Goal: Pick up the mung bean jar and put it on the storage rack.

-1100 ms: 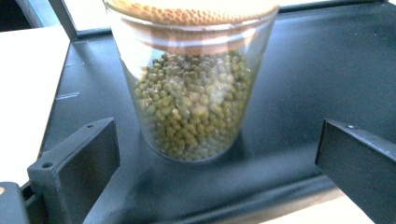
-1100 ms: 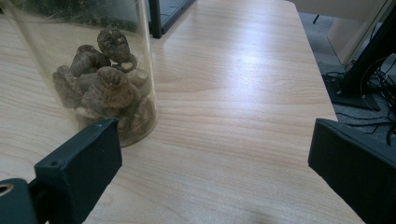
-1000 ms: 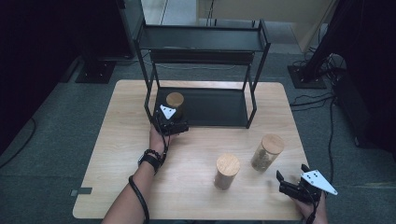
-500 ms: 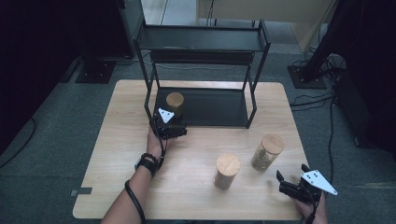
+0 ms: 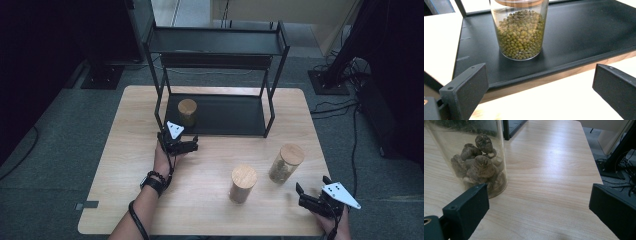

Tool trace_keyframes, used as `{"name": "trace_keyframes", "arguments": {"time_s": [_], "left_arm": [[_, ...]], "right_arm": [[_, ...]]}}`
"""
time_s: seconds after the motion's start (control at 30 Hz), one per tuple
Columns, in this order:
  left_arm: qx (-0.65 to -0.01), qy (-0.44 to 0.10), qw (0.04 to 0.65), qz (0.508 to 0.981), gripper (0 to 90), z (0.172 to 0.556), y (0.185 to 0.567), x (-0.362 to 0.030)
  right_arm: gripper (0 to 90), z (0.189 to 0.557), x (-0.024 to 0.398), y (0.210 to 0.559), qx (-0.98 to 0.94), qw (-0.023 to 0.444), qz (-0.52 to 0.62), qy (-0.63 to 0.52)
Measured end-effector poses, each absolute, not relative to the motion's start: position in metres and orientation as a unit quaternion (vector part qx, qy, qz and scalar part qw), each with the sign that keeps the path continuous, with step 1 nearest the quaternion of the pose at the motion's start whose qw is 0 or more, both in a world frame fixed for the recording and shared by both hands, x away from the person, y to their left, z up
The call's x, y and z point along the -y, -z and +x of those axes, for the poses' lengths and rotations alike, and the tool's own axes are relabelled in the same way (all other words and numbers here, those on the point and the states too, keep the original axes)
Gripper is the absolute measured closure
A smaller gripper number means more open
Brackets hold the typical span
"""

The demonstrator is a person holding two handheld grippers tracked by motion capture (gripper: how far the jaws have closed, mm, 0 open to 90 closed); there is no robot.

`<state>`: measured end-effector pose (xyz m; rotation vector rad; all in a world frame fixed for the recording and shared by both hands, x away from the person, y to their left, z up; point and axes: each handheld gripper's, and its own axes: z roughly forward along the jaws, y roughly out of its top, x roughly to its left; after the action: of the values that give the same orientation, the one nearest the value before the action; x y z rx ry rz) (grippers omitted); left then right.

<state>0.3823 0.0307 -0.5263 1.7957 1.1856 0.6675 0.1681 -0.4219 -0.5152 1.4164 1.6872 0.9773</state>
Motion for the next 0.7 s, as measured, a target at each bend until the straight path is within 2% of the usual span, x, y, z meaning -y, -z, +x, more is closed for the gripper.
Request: {"name": "trace_keyframes", "arguments": {"time_s": [0.7], "left_arm": [[-0.469, -0.262, 0.436, 0.722, 0.6, 0.361, 0.526, -0.05]], "right_arm": [[2.5, 0.168, 0.421, 0.515, -0.656, 0.361, 0.547, -0.375]]}}
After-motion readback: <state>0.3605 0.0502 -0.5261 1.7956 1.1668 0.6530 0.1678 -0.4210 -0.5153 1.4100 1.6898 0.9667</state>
